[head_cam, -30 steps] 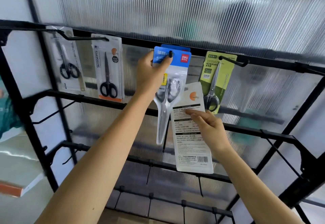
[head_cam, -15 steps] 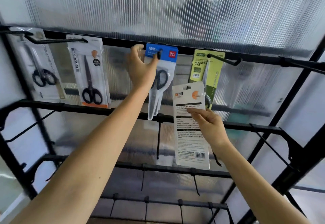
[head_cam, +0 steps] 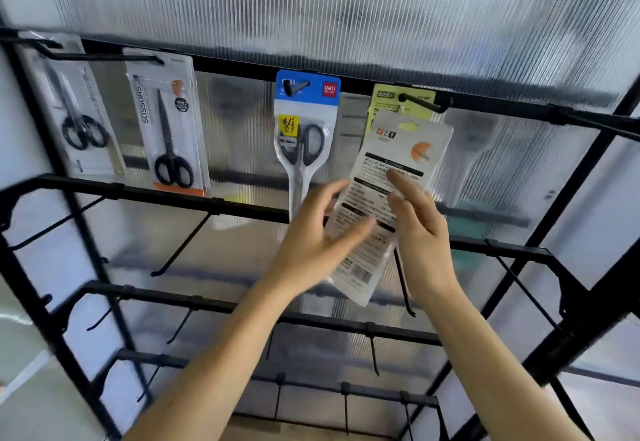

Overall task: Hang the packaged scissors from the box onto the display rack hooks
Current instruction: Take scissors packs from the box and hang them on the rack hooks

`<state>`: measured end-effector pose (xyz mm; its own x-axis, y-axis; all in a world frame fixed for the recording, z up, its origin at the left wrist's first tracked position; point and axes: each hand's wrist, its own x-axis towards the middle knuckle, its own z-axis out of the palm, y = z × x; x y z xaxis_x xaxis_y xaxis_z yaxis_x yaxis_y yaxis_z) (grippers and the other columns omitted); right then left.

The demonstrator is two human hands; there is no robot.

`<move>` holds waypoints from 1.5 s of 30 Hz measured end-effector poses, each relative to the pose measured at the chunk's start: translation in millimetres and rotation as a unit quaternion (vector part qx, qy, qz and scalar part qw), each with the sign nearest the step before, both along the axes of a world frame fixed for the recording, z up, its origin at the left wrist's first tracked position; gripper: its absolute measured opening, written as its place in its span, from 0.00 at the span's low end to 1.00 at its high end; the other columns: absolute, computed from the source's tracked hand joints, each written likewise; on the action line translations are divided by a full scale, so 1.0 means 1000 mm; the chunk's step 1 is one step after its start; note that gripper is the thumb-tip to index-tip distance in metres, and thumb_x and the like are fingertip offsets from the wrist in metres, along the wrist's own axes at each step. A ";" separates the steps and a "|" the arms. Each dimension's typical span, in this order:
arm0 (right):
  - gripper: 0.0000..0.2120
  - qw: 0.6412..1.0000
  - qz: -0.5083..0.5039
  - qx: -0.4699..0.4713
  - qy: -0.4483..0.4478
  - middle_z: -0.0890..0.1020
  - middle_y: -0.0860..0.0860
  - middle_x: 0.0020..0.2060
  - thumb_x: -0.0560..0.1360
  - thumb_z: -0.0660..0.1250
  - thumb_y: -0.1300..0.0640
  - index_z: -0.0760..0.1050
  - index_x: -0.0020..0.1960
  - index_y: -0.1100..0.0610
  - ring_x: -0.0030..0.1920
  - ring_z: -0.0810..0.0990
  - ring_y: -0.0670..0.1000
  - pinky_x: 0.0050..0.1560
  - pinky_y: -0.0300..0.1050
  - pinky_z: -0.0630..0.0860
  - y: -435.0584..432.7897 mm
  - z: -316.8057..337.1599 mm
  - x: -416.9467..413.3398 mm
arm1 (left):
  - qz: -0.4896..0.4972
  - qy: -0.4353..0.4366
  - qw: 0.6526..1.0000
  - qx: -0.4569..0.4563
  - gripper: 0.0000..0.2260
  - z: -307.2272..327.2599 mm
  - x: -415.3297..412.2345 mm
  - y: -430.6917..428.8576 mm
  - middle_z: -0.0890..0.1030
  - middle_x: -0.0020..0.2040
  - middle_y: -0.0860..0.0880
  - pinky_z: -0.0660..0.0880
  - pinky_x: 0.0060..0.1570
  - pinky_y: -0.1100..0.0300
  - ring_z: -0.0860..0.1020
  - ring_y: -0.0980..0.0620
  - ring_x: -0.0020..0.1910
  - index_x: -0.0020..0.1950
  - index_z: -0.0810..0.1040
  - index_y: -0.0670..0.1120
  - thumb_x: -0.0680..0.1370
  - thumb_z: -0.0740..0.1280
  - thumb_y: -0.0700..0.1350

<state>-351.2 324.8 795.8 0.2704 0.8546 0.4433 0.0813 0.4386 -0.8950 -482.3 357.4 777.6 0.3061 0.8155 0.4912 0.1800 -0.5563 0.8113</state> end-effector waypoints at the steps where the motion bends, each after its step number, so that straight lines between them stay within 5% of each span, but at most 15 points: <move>1: 0.15 1.000 0.013 0.002 0.000 0.74 0.46 0.60 0.78 0.59 0.59 0.73 0.64 0.51 0.56 0.74 0.32 0.52 0.26 0.71 -0.004 0.002 0.000 | -0.009 0.037 0.999 0.015 0.34 -0.007 0.003 -0.005 0.66 0.68 0.56 0.67 0.64 0.67 0.66 0.64 0.66 0.71 0.63 0.51 0.69 0.68 0.61; 4: 0.16 0.996 0.070 0.004 -0.049 0.73 0.40 0.63 0.78 0.59 0.51 0.70 0.66 0.46 0.62 0.70 0.31 0.60 0.30 0.69 -0.013 0.006 0.002 | -0.005 0.104 0.994 0.026 0.43 -0.016 0.012 -0.018 0.54 0.75 0.55 0.56 0.70 0.61 0.52 0.61 0.74 0.75 0.53 0.55 0.66 0.72 0.60; 6: 0.17 0.989 0.145 -0.004 -0.043 0.75 0.44 0.64 0.76 0.58 0.43 0.72 0.63 0.45 0.63 0.74 0.42 0.62 0.42 0.73 -0.018 0.010 0.007 | -0.052 0.028 0.996 -0.072 0.38 -0.010 0.011 -0.025 0.63 0.71 0.57 0.63 0.64 0.63 0.63 0.58 0.68 0.73 0.56 0.58 0.68 0.72 0.48; 8: 0.17 0.985 0.175 0.000 0.001 0.80 0.47 0.58 0.75 0.58 0.40 0.76 0.57 0.47 0.58 0.79 0.48 0.56 0.46 0.77 -0.023 0.014 0.012 | -0.105 -0.155 0.960 -0.208 0.29 0.002 0.008 -0.032 0.80 0.51 0.53 0.74 0.47 0.61 0.77 0.51 0.50 0.67 0.68 0.51 0.67 0.66 0.38; 11: 0.10 0.996 0.093 0.013 0.010 0.84 0.47 0.47 0.77 0.61 0.51 0.80 0.49 0.51 0.50 0.81 0.48 0.50 0.46 0.79 -0.024 0.011 0.022 | -0.069 -0.333 0.874 -0.347 0.11 -0.002 0.003 -0.035 0.76 0.29 0.45 0.75 0.24 0.63 0.77 0.48 0.27 0.55 0.72 0.36 0.75 0.59 0.35; 13: 0.07 0.999 0.046 -0.004 -0.010 0.83 0.47 0.46 0.75 0.64 0.56 0.81 0.48 0.49 0.50 0.80 0.51 0.57 0.56 0.76 -0.022 0.005 0.027 | -0.074 -0.413 0.825 -0.379 0.08 -0.007 0.002 -0.034 0.78 0.28 0.43 0.77 0.28 0.61 0.78 0.47 0.28 0.48 0.73 0.36 0.74 0.61 0.40; 15: 0.08 0.999 0.045 -0.026 -0.007 0.83 0.47 0.44 0.72 0.64 0.55 0.80 0.49 0.48 0.47 0.80 0.52 0.56 0.56 0.76 -0.022 0.002 0.030 | -0.103 -0.439 0.812 -0.370 0.25 -0.015 0.003 -0.030 0.81 0.41 0.39 0.80 0.47 0.53 0.81 0.44 0.41 0.55 0.75 0.34 0.61 0.72 0.45; 18: 0.08 0.996 0.078 -0.033 -0.012 0.84 0.47 0.43 0.77 0.62 0.57 0.78 0.52 0.51 0.45 0.81 0.48 0.49 0.45 0.77 -0.025 0.004 0.030 | -0.155 -0.401 0.838 -0.335 0.13 -0.016 0.008 -0.036 0.82 0.36 0.43 0.80 0.37 0.58 0.82 0.47 0.35 0.40 0.83 0.39 0.60 0.63 0.38; 20: 0.10 0.996 0.083 -0.014 -0.030 0.84 0.47 0.42 0.75 0.61 0.54 0.78 0.53 0.54 0.43 0.82 0.45 0.45 0.38 0.77 -0.028 0.008 0.030 | -0.150 -0.374 0.858 -0.319 0.11 -0.011 0.011 -0.041 0.82 0.32 0.45 0.78 0.31 0.61 0.82 0.50 0.32 0.40 0.81 0.40 0.62 0.61 0.39; 24: 0.05 0.995 0.097 -0.008 -0.034 0.83 0.44 0.34 0.75 0.64 0.61 0.78 0.46 0.55 0.36 0.80 0.43 0.36 0.34 0.76 -0.023 0.008 0.024 | -0.043 -0.289 0.923 -0.249 0.03 -0.016 0.008 -0.041 0.84 0.36 0.50 0.76 0.43 0.57 0.82 0.52 0.40 0.44 0.79 0.45 0.71 0.69 0.41; 27: 0.07 0.994 0.103 0.010 -0.038 0.82 0.42 0.31 0.74 0.64 0.64 0.77 0.43 0.54 0.34 0.78 0.40 0.34 0.32 0.74 -0.019 0.004 0.013 | 0.022 -0.250 0.953 -0.168 0.06 -0.016 0.001 -0.042 0.84 0.46 0.48 0.77 0.54 0.54 0.81 0.49 0.50 0.47 0.79 0.49 0.77 0.64 0.49; 31: 0.04 0.989 0.133 0.017 -0.059 0.80 0.47 0.35 0.71 0.65 0.56 0.78 0.43 0.53 0.37 0.76 0.48 0.37 0.36 0.74 -0.014 -0.004 -0.005 | 0.068 -0.264 0.956 -0.104 0.11 -0.019 -0.018 -0.044 0.82 0.52 0.54 0.75 0.54 0.64 0.79 0.58 0.54 0.55 0.76 0.53 0.75 0.60 0.51; 35: 0.05 0.982 0.180 -0.010 -0.065 0.81 0.44 0.35 0.68 0.65 0.53 0.77 0.43 0.51 0.38 0.76 0.47 0.37 0.35 0.74 -0.006 -0.008 -0.029 | 0.086 -0.268 0.952 -0.117 0.14 -0.027 -0.043 -0.041 0.82 0.55 0.52 0.73 0.61 0.52 0.78 0.53 0.58 0.57 0.76 0.54 0.74 0.64 0.57; 39: 0.04 0.977 0.189 -0.025 -0.092 0.80 0.49 0.35 0.73 0.65 0.58 0.77 0.42 0.52 0.38 0.75 0.49 0.40 0.42 0.72 0.006 -0.009 -0.058 | 0.121 -0.254 0.953 -0.112 0.18 -0.029 -0.073 -0.037 0.82 0.55 0.52 0.74 0.58 0.55 0.79 0.55 0.56 0.58 0.76 0.53 0.73 0.65 0.59; 45: 0.07 0.977 0.188 0.002 -0.102 0.81 0.41 0.30 0.74 0.65 0.61 0.77 0.41 0.51 0.31 0.74 0.39 0.34 0.35 0.71 0.024 -0.003 -0.113 | 0.172 -0.254 0.949 -0.068 0.06 -0.016 -0.125 -0.026 0.83 0.42 0.57 0.75 0.43 0.69 0.80 0.62 0.43 0.50 0.77 0.50 0.78 0.62 0.45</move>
<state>-463.8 348.5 792.5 -0.1569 0.8747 0.4586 0.0909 0.4751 -0.8752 -607.1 331.2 761.7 -0.2372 0.8912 0.3866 -0.1024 -0.4187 0.9023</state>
